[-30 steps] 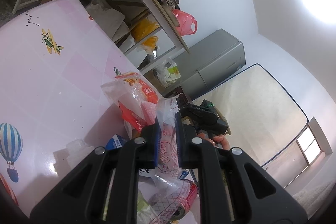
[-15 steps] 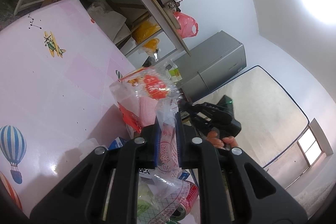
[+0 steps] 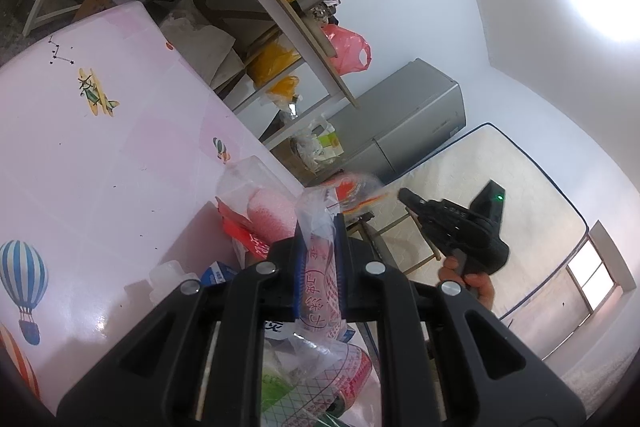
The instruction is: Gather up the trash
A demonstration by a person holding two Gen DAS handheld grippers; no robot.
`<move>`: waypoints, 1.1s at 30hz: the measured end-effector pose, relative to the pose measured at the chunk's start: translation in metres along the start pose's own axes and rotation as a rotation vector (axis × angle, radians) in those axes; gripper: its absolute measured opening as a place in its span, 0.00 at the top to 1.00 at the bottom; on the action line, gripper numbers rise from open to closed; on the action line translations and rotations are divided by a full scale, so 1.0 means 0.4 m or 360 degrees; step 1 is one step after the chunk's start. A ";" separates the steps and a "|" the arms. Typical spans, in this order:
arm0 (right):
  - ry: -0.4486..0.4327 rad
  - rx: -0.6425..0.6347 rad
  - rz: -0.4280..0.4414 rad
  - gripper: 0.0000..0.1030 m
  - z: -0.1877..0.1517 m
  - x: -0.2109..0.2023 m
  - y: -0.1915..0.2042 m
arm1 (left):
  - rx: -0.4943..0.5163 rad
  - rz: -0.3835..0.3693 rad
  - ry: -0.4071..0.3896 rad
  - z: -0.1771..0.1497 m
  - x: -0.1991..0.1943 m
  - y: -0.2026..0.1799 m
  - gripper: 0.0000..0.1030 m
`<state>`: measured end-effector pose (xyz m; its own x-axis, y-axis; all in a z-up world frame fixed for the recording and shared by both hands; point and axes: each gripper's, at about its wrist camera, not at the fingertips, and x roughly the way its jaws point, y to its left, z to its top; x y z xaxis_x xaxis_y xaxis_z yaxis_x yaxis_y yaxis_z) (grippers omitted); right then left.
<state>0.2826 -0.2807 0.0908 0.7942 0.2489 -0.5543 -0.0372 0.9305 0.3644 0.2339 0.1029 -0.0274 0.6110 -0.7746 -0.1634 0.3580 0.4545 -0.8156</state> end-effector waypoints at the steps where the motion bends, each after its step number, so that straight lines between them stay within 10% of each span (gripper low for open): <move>1: -0.0015 -0.0002 -0.0006 0.96 -0.002 -0.017 -0.002 | 0.0009 -0.0001 -0.0005 0.000 -0.004 -0.006 0.89; 14: 0.0082 0.0232 0.0019 0.90 -0.056 -0.117 -0.117 | 0.0108 -0.0012 -0.0055 -0.002 -0.039 -0.089 0.89; 19: 0.0229 0.0440 -0.0061 0.46 -0.082 -0.041 -0.226 | 0.0108 -0.0006 -0.0061 -0.004 -0.047 -0.093 0.89; 33: 0.0388 0.1457 0.0156 0.34 -0.167 0.323 -0.668 | 0.0107 0.0063 -0.0018 0.013 -0.007 -0.074 0.89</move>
<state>0.3545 -0.4791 -0.1279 0.6604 0.4603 -0.5933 0.4746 0.3564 0.8048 0.2254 0.0939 0.0002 0.6334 -0.7506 -0.1882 0.3798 0.5135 -0.7695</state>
